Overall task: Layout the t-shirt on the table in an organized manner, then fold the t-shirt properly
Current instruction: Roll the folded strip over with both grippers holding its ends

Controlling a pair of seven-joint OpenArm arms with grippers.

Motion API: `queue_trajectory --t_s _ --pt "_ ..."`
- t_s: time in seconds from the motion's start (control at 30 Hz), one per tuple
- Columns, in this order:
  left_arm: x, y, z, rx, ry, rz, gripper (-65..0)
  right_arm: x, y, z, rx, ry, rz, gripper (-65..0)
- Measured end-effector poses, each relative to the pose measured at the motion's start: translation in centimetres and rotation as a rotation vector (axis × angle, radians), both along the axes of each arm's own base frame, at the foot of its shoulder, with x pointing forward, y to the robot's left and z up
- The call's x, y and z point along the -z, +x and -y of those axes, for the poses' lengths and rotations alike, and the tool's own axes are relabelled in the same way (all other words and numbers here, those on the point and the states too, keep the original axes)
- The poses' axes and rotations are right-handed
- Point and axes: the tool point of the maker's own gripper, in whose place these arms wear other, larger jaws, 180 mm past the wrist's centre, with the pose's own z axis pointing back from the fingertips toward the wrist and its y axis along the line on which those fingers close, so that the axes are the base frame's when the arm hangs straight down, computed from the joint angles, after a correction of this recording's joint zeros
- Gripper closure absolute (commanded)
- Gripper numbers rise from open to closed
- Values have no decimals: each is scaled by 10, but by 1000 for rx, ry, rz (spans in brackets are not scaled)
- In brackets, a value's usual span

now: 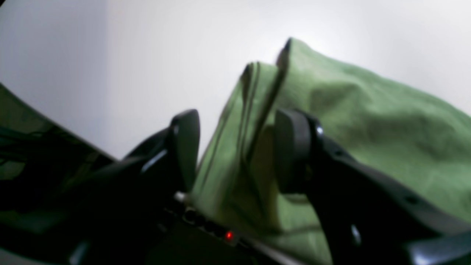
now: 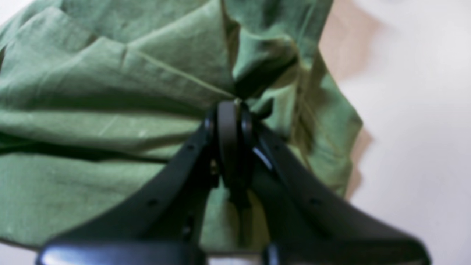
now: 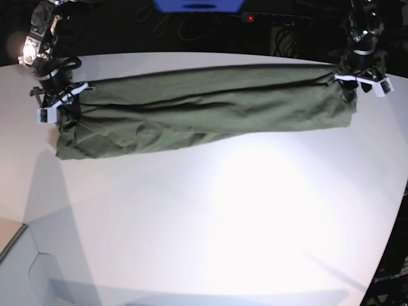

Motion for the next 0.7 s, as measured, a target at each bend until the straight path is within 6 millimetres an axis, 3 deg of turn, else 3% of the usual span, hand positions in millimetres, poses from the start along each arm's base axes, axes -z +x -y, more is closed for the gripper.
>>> queue_trajectory --t_s 0.53,0.7 --pt "22 9 -8 -36 -12 -6 -320 -1 4 0 -2 -1 2 0" --pt "24 18 8 44 10 -14 -314 -2 7 0 -7 -9 1 0"
